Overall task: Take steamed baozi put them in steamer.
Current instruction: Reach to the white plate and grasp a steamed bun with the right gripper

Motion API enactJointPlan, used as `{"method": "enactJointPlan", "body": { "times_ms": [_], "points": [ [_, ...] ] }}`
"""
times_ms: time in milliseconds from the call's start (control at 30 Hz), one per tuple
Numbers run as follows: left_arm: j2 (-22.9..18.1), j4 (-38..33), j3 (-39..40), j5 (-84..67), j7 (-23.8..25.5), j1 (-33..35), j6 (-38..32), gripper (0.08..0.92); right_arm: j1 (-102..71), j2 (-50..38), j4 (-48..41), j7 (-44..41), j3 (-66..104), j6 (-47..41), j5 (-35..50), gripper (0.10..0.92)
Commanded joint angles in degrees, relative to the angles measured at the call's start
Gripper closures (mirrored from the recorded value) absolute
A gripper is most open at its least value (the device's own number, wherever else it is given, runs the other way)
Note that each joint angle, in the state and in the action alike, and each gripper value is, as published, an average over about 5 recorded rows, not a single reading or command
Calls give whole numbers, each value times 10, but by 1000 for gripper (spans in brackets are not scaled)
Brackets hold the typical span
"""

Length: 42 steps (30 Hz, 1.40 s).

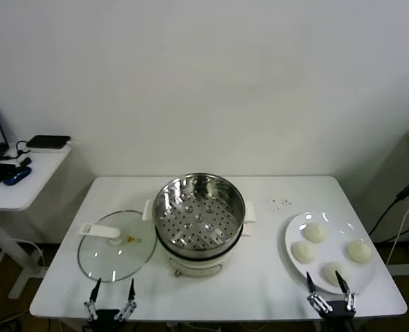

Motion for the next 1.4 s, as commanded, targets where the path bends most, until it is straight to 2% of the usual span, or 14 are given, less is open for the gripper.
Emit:
{"method": "enactJointPlan", "body": {
  "times_ms": [33,233,400,567,833,967,1100,1400],
  "points": [
    [2,0,1,10,1,-2,-1,177,89,-27,70,34,60,-274,-36,203],
    [3,3,3,19,0,-3,-6,177,188,-142,85,-12,53,-447,-73,203],
    [6,4,5,25,0,-5,-9,177,224,-275,56,-145,22,-520,-148,203],
    [10,8,5,32,0,-7,-14,177,230,-418,16,-296,-1,-517,-191,203],
    [13,17,13,46,0,-9,-20,177,314,-556,-78,-432,-101,-409,-251,203],
    [12,23,17,54,1,-12,-23,177,430,-567,-92,-480,-225,-370,-261,203],
    [12,25,18,62,1,-9,-26,177,629,-531,-127,-502,-422,-364,-269,203],
    [6,21,12,75,2,6,-27,177,950,-439,-279,-567,-771,-309,-289,203]
  ]
}}
